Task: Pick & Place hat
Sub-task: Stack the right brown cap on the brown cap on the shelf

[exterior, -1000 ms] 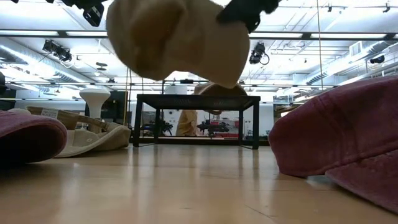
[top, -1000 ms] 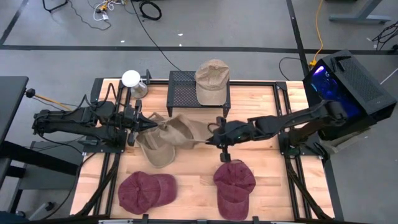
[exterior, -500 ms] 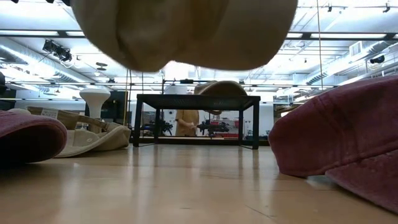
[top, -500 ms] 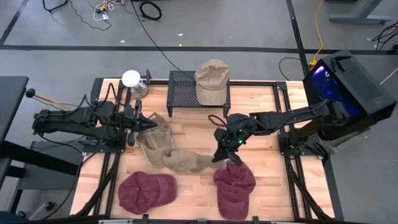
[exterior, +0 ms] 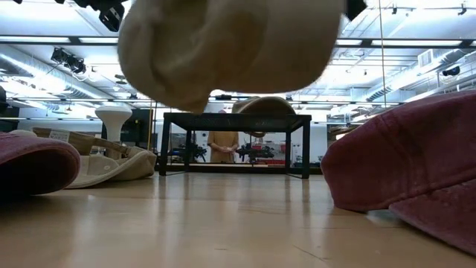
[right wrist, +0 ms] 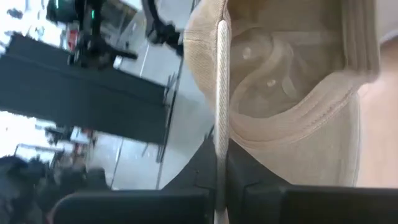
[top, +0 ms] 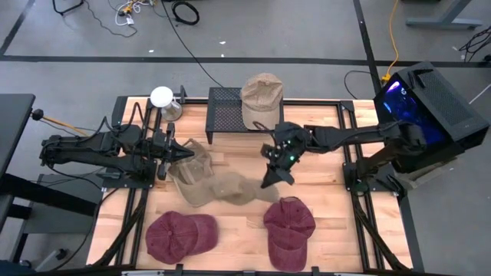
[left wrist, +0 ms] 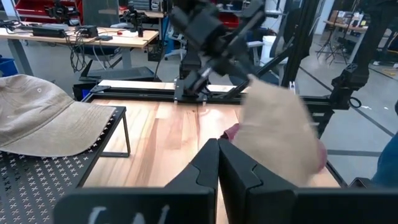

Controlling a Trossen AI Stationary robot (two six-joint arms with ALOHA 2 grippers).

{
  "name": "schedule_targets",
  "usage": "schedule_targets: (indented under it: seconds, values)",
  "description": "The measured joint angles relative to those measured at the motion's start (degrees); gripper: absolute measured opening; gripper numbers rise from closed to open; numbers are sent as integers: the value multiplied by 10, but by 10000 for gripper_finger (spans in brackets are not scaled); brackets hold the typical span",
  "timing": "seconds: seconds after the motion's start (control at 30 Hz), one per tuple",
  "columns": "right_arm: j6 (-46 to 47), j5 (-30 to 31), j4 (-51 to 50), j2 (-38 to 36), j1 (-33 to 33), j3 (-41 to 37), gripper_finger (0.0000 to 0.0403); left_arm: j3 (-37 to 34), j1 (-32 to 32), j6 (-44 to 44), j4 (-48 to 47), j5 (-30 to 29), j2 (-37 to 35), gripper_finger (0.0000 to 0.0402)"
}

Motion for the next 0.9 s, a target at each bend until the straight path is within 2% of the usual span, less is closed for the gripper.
schedule_targets:
  seconds: [0.1, 0.27, 0.5, 0.7, 0.9]
  values:
    - [16, -2, 13, 10, -20, -18, 7, 0, 0, 0, -1, 0, 0, 14]
    - [66, -57, 43, 42, -40, -62, 7, 0, 0, 0, 1, 0, 0, 14]
    - [74, -117, 69, 69, -49, -128, 8, 0, 0, 0, 2, 0, 0, 14]
    - [78, -104, 97, 70, -57, -168, 13, 0, 0, 0, 0, 0, 0, 14]
    - [70, -93, 102, 69, -58, -172, 16, 0, 0, 0, 0, 0, 0, 14]
